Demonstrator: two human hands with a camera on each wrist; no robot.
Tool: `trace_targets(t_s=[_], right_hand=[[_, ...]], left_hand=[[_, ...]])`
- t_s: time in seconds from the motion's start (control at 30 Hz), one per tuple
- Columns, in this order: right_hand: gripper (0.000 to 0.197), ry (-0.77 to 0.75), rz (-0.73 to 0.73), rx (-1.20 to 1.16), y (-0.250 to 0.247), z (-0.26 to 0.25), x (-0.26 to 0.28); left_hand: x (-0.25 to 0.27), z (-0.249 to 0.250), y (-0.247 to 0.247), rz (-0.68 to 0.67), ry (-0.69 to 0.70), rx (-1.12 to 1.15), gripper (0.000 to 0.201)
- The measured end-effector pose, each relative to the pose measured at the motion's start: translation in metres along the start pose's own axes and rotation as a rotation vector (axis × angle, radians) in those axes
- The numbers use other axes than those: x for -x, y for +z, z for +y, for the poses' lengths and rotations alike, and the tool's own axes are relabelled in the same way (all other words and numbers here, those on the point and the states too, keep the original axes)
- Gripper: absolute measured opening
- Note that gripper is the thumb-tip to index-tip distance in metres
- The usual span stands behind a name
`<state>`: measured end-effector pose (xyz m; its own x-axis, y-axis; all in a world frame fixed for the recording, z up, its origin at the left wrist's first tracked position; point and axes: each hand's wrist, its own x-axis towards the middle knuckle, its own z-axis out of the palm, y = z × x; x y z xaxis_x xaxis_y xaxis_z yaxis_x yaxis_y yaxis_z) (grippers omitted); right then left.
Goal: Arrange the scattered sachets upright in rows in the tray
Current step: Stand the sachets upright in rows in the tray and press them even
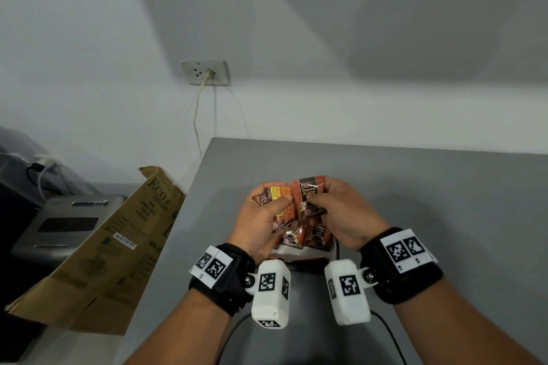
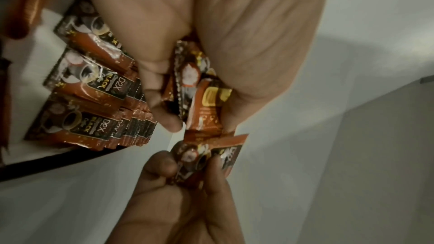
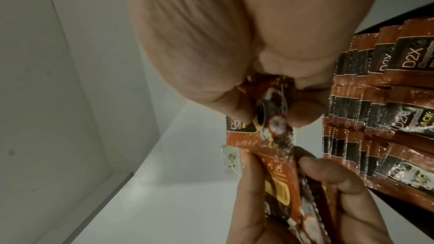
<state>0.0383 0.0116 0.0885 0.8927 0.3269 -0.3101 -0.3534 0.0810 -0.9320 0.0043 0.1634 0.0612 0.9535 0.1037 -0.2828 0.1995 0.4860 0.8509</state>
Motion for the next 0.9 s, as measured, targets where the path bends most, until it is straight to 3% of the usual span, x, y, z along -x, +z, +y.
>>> trace_targets(t_s=[0.17,0.27,0.33,0.4,0.43,0.5,0.6,0.73,0.9], right_hand=[[0.018,-0.046,-0.01,0.067,0.001,0.0,0.003],[0.023,-0.248,0.13,0.331,-0.01,-0.005,0.0],[0.027,-0.349,0.086,0.514,-0.014,-0.007,0.003],[0.03,-0.385,-0.006,0.621,-0.013,-0.003,0.007],[0.033,-0.387,-0.009,0.644,-0.013,0.002,0.007],[0.036,-0.362,0.077,0.596,-0.017,0.01,0.007],[0.026,-0.215,0.2,0.273,-0.023,0.009,0.007],[0.022,-0.022,0.099,-0.121,-0.011,0.01,0.005],[0.023,0.023,0.122,-0.195,0.007,0.015,0.001]], left_hand=[[0.001,0.002,-0.002,0.002,-0.034,0.012,0.02],[-0.004,0.006,-0.01,0.07,-0.238,0.027,0.044],[-0.006,0.008,-0.014,0.068,-0.314,0.044,0.042],[-0.008,0.008,-0.012,0.08,-0.252,0.035,0.025],[-0.009,0.008,-0.011,0.113,-0.189,0.014,0.027],[-0.012,0.012,-0.009,0.168,-0.08,-0.025,0.04],[-0.011,0.018,-0.007,0.186,-0.002,-0.021,0.048],[-0.007,0.011,0.004,0.169,0.044,-0.03,0.05],[-0.007,-0.002,0.019,0.104,0.005,0.066,0.047]])
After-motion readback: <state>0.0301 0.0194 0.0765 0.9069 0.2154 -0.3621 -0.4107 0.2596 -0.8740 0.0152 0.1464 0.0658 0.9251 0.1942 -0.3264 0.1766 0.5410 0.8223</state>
